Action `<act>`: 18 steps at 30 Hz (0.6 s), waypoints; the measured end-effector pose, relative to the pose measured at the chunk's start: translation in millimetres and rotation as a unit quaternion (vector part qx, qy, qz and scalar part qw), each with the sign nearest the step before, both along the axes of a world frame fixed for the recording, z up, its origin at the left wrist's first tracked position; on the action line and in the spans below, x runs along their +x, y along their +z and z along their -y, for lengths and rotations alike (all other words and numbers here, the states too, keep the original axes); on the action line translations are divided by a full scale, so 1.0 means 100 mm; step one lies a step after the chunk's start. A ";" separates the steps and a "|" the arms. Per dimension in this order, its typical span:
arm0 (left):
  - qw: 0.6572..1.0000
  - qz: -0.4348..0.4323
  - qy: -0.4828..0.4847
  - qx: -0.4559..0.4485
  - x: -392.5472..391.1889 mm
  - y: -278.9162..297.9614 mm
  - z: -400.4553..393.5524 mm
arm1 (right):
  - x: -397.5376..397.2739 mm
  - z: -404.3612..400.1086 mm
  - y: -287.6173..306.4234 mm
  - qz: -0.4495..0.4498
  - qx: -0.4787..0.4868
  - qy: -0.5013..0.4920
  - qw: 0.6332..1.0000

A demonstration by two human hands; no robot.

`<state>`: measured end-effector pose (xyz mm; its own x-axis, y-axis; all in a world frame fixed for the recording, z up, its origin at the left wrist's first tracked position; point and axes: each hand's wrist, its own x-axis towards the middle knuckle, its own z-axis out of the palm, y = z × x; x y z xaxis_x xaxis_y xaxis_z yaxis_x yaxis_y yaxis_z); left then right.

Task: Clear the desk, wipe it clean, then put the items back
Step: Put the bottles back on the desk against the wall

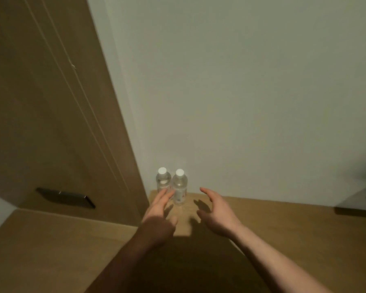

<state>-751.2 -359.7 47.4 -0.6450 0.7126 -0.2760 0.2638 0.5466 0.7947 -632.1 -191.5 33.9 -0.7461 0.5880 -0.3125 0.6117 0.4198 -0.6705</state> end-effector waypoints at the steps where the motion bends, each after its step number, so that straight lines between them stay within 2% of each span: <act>1: 1.000 -0.009 -0.024 -0.014 0.06 0.05 0.07 | 0.10 0.04 0.04 -0.002 0.010 0.011 1.000; 4: 0.995 -0.048 -0.076 -0.052 0.25 0.17 0.26 | 0.43 0.16 0.18 -0.013 0.009 0.022 1.000; 11: 0.980 -0.155 -0.117 -0.051 0.68 0.44 0.27 | 1.15 0.17 0.51 -0.043 0.043 0.034 0.998; 18: 0.961 -0.216 -0.156 -0.075 1.58 0.37 0.16 | 2.32 0.21 0.59 0.011 0.042 0.030 0.999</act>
<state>-593.2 -375.8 84.7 -0.4843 0.8629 -0.1447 0.7211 0.4873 0.4924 -400.4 -212.5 92.7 -0.7743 0.5668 -0.2815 0.5982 0.5104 -0.6178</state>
